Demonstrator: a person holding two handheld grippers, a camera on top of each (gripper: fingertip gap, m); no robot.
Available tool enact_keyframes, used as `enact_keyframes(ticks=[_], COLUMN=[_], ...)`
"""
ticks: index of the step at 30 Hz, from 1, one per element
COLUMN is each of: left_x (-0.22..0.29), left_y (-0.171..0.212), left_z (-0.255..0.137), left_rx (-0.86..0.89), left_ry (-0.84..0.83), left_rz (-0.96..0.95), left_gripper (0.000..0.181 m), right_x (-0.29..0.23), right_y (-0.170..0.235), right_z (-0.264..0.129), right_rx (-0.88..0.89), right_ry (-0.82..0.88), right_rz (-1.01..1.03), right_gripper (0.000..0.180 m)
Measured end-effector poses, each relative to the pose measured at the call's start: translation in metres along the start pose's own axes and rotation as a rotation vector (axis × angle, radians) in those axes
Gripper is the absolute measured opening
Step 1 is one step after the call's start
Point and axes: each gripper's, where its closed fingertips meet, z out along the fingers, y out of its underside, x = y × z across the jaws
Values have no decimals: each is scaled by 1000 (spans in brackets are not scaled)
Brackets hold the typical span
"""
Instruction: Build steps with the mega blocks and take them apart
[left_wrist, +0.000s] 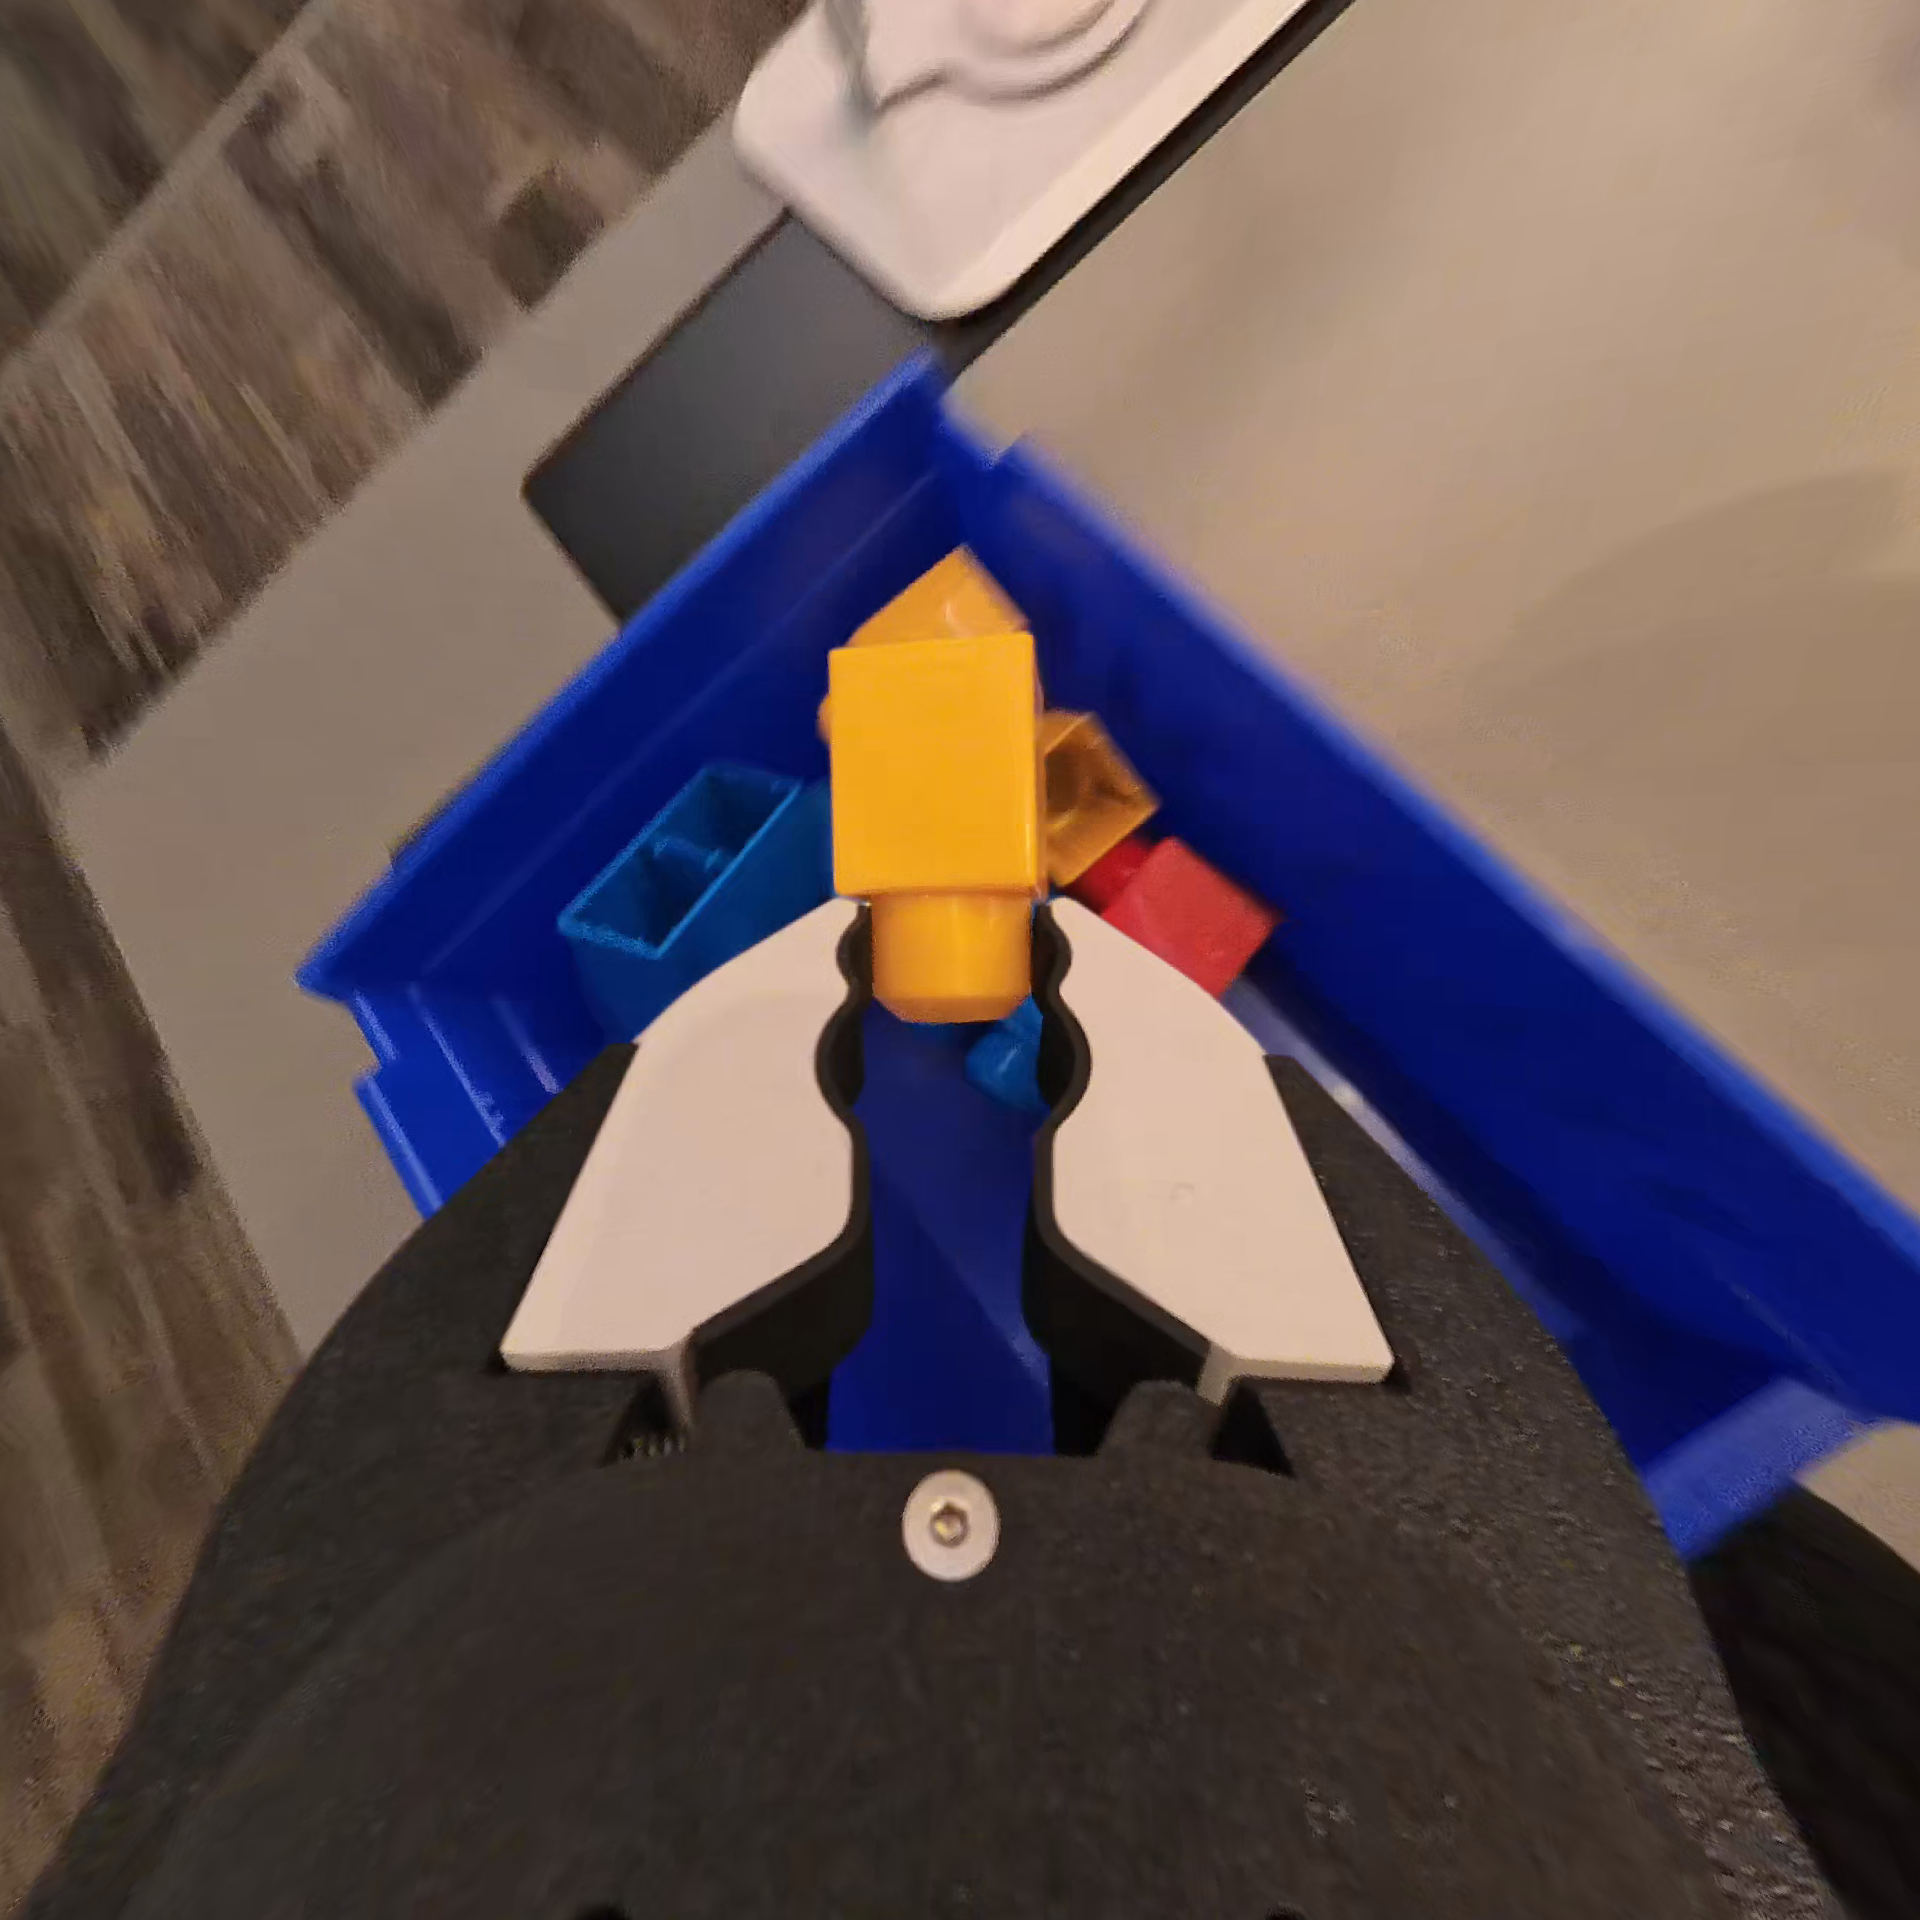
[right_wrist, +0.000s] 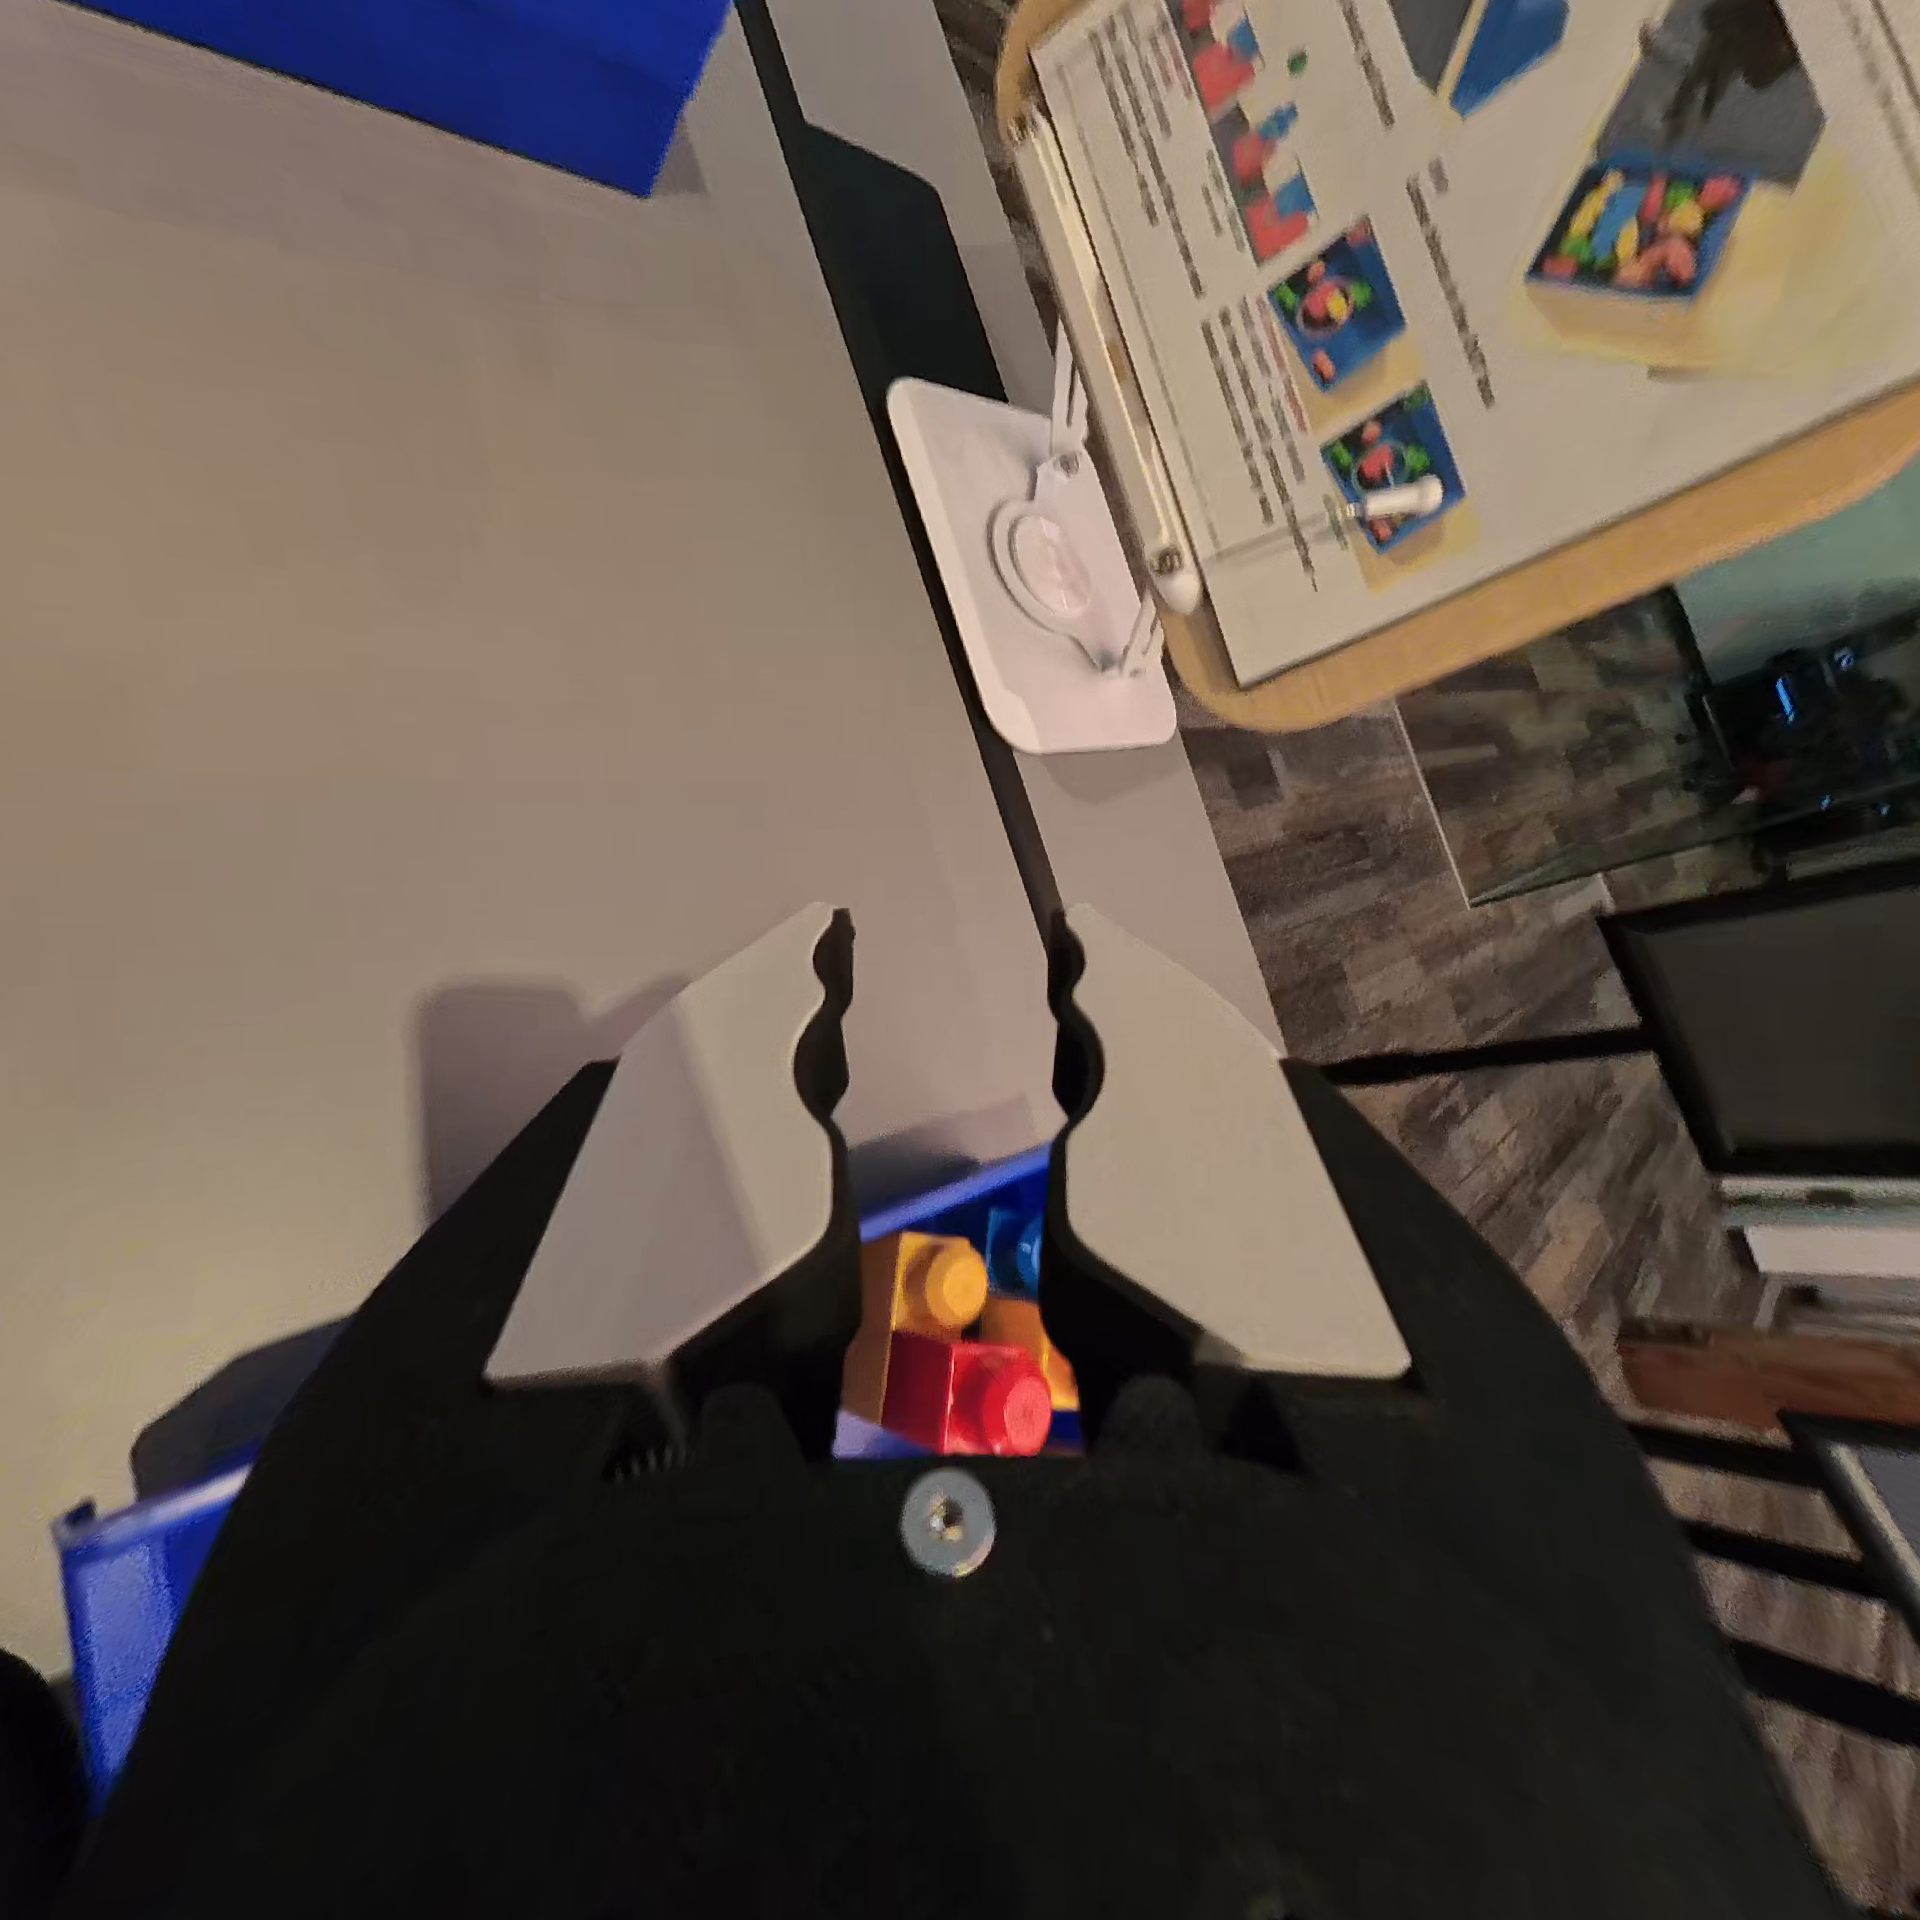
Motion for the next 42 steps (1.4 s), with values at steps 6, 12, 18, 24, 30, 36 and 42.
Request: enact_keyframes(ticks=[6,12,18,24,30,36,42], left_x=[127,213,236,229,154,63,28], left_y=[-75,-85,-75,-75,-78,-19,41], left_z=[-33,-10,3,7,-12,-16,13], left_rx=[138,77,9,-8,73,-46,-220], left_ry=[168,276,334,321,208,95,95], left_rz=[465,714,755,706,491,262,147], left_gripper=[29,30,30,43,56,56,49], right_x=[-51,-135,-184,-187,-123,-108,-122], right_y=[-97,-141,-131,-121,-63,23,29], right_z=[25,57,99,107,132,158,160], right_rx=[178,270,160,110,-68,-386,-451], right_ry=[-44,-336,-443,-469,-304,-221,-275], right_rz=[-51,3,-32,-4,281,451,471], right_gripper=[37,55,55,36,36,36,36])
